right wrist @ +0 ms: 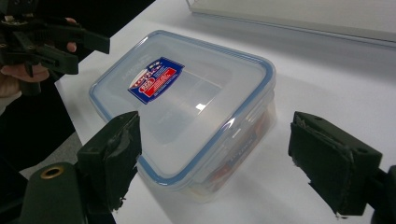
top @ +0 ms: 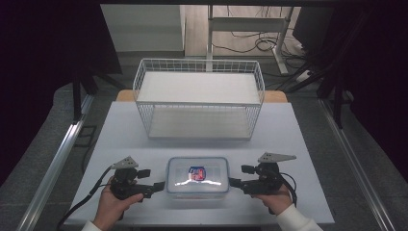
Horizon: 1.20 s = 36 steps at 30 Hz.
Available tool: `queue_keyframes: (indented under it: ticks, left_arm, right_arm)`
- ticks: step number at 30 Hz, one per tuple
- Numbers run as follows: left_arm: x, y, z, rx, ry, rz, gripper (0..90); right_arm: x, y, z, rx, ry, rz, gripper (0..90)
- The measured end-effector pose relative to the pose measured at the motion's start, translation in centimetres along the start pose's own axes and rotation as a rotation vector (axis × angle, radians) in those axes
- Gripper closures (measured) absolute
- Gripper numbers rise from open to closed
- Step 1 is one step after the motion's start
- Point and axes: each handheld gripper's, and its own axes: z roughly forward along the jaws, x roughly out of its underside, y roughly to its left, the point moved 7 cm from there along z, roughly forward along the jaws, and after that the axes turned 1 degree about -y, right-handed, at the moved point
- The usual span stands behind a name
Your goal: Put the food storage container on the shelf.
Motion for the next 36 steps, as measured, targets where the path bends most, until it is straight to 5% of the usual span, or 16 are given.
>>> queue_keyframes:
  ticks: [4, 6, 10, 12, 14, 17, 27, 36]
  left_arm:
    - [-0.1, 0.1, 0.7, 0.039, 0.006, -0.045, 14.7]
    - [-0.2, 0.4, 1.1, 0.083, -0.005, -0.118, 14.9]
    - [-0.2, 0.9, 1.4, 0.094, -0.003, -0.140, 15.1]
    - [-0.2, 1.2, 1.8, 0.140, -0.003, -0.191, 15.7]
    - [-0.1, 1.2, 2.1, 0.142, 0.006, -0.193, 15.7]
    - [0.0, 0.9, 3.0, 0.206, 0.017, -0.233, 15.8]
    - [0.4, 1.2, 4.5, 0.268, 0.055, -0.285, 15.8]
    - [0.2, 1.0, 4.6, 0.299, 0.046, -0.297, 22.9]
  right_arm:
    - [0.1, 0.2, 0.0, 0.008, 0.002, -0.008, 17.5]
    - [0.3, 0.4, 0.2, 0.020, 0.018, -0.024, 17.5]
    - [0.3, 0.4, 0.2, 0.023, 0.024, -0.034, 17.5]
    - [0.3, 0.2, 0.1, 0.030, 0.021, -0.031, 17.5]
    - [0.3, 0.1, 0.0, 0.030, 0.024, -0.029, 17.5]
    - [0.4, 0.2, 0.2, 0.026, 0.031, -0.028, 17.6]
    - [0.7, 0.4, 0.6, 0.020, 0.057, -0.039, 17.5]
    - [1.1, 0.5, 1.6, -0.022, 0.078, 0.022, 15.9]
